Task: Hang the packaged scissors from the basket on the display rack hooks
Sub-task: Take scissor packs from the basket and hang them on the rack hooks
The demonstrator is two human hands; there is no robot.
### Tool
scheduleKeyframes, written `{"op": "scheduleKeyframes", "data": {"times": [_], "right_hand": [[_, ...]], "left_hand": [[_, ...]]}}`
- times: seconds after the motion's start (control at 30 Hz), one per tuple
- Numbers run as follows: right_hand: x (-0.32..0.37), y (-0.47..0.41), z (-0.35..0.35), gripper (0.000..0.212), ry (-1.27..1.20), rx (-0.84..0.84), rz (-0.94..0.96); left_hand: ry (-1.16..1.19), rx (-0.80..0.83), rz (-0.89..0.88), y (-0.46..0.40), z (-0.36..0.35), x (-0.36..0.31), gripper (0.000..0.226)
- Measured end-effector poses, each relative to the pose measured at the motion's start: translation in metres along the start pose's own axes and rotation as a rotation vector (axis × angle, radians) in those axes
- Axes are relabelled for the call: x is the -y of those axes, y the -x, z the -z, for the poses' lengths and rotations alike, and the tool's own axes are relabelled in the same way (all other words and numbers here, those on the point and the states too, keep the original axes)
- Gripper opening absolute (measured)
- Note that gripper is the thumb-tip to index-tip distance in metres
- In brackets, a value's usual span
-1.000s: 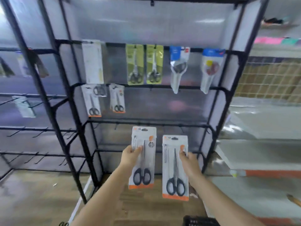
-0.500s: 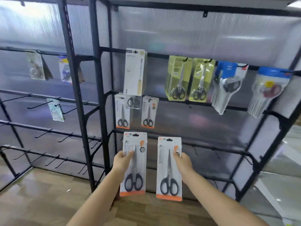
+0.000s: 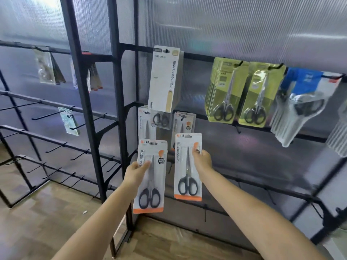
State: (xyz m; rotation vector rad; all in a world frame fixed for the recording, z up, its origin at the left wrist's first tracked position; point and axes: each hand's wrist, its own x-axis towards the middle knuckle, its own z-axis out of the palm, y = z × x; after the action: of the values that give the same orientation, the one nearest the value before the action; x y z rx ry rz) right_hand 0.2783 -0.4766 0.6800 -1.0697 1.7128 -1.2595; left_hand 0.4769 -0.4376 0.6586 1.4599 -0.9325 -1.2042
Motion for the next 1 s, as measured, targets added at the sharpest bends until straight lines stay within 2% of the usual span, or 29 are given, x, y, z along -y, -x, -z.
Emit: {"op": "scheduleKeyframes", "data": {"times": [0.23,0.5,0.67,0.87,1.0], "right_hand": [[0.026,-0.058,-0.024,0.037,0.030,0.095,0.043],[0.032,-0.093,-0.038,0.026,-0.029,0.076,0.056],[0.030,-0.106,-0.040,0.022,0.023,0.080,0.091],[0.020,-0.128,-0.030,0.039,0.117,0.053,0.168],[0.020,-0.147,-0.031,0.042,0.204,0.040,0.179]], "left_hand": [[-0.009,-0.080,-0.014,-0.043,-0.008,-0.018,0.022],[-0.001,-0.137,0.026,-0.065,-0.009,-0.011,0.021],[0.004,-0.154,0.039,-0.075,-0.005,-0.007,0.030],[-0.001,-0.140,0.054,-0.079,-0.007,0.001,0.020],[0.024,-0.157,0.055,-0.079,-0.008,0.002,0.013]]}}
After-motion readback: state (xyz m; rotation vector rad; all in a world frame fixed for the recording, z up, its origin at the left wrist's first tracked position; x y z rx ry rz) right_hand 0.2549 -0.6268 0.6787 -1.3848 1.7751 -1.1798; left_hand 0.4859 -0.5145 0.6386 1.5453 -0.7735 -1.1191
